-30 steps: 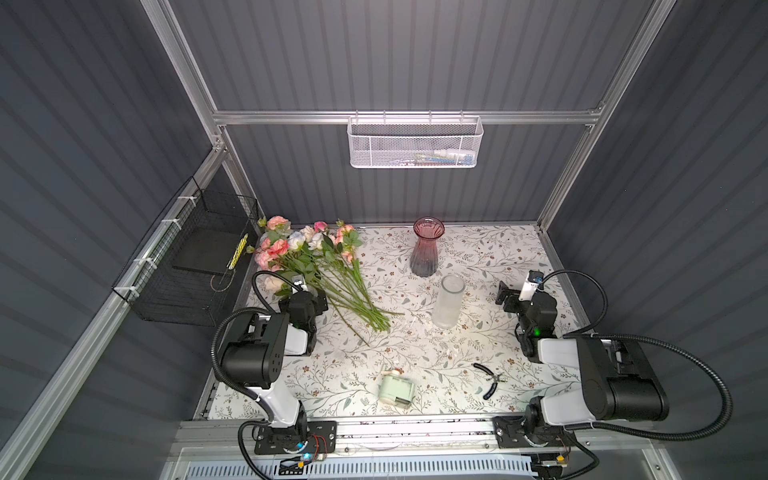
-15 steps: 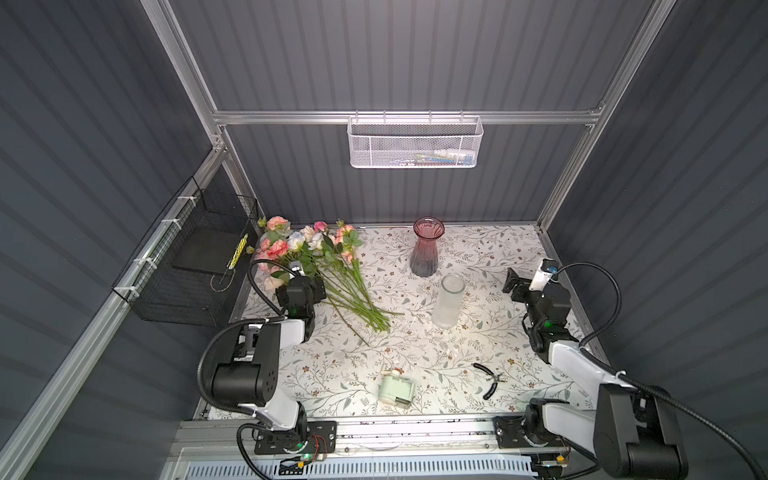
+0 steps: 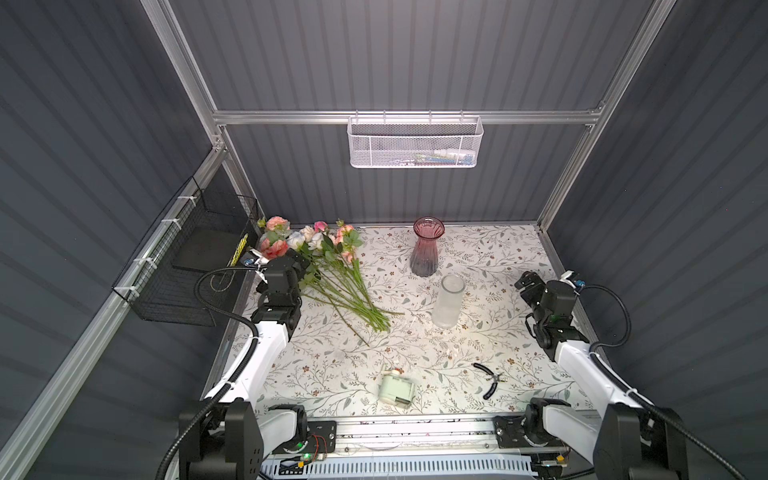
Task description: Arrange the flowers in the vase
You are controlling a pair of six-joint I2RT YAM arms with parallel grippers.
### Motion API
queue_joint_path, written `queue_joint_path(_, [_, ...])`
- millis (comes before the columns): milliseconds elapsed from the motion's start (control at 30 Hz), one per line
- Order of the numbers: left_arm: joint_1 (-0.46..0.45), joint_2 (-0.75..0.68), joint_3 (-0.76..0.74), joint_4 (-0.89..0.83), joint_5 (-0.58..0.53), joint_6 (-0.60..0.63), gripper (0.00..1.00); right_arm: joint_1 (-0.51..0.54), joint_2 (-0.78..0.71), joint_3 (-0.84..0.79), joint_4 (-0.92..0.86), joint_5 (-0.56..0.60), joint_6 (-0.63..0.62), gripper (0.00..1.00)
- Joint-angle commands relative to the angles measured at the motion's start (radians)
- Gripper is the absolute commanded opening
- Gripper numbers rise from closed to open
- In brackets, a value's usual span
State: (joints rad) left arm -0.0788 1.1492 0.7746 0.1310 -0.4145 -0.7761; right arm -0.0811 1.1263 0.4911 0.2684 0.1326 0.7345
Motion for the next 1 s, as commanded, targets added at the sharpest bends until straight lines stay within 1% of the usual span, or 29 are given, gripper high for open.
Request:
queue_joint_path(0, [-0.002, -0.055, -0.003, -0.114, 0.226, -0.059, 1.00, -0.001, 0.124, 0.124, -0.106, -0.271, 0.003, 0.99])
queue_joint_path(67, [-0.003, -0.059, 0.034, -0.194, 0.324, -0.034, 1.00, 0.000, 0.209, 0.174, -0.109, -0.402, -0.036, 0.99])
queue_joint_path(133, [-0.005, -0.058, 0.052, -0.256, 0.400, -0.029, 0.99, 0.000, 0.274, 0.180, -0.030, -0.538, -0.040, 0.99])
queue_joint_path(200, [-0.004, -0.073, 0.038, -0.276, 0.472, -0.023, 0.97, 0.001, 0.358, 0.218, 0.001, -0.650, -0.047, 0.99])
queue_joint_path(333, [-0.008, -0.150, -0.010, -0.290, 0.544, -0.025, 0.96, 0.030, 0.517, 0.302, 0.003, -0.779, -0.065, 0.99])
queue_joint_path(467, [-0.010, -0.217, -0.019, -0.338, 0.558, -0.005, 0.97, 0.079, 0.598, 0.286, 0.071, -0.807, -0.032, 0.99])
queue_joint_path(633, [-0.012, -0.247, -0.033, -0.355, 0.593, 0.010, 0.97, 0.140, 0.681, 0.256, 0.219, -0.859, 0.049, 0.95])
queue_joint_path(833, [-0.012, -0.262, -0.049, -0.362, 0.598, 0.033, 0.97, 0.175, 0.770, 0.218, 0.400, -0.927, 0.167, 0.78])
queue_joint_path(967, [-0.012, -0.270, -0.050, -0.371, 0.591, 0.049, 0.97, 0.216, 0.797, 0.166, 0.516, -0.943, 0.224, 0.73])
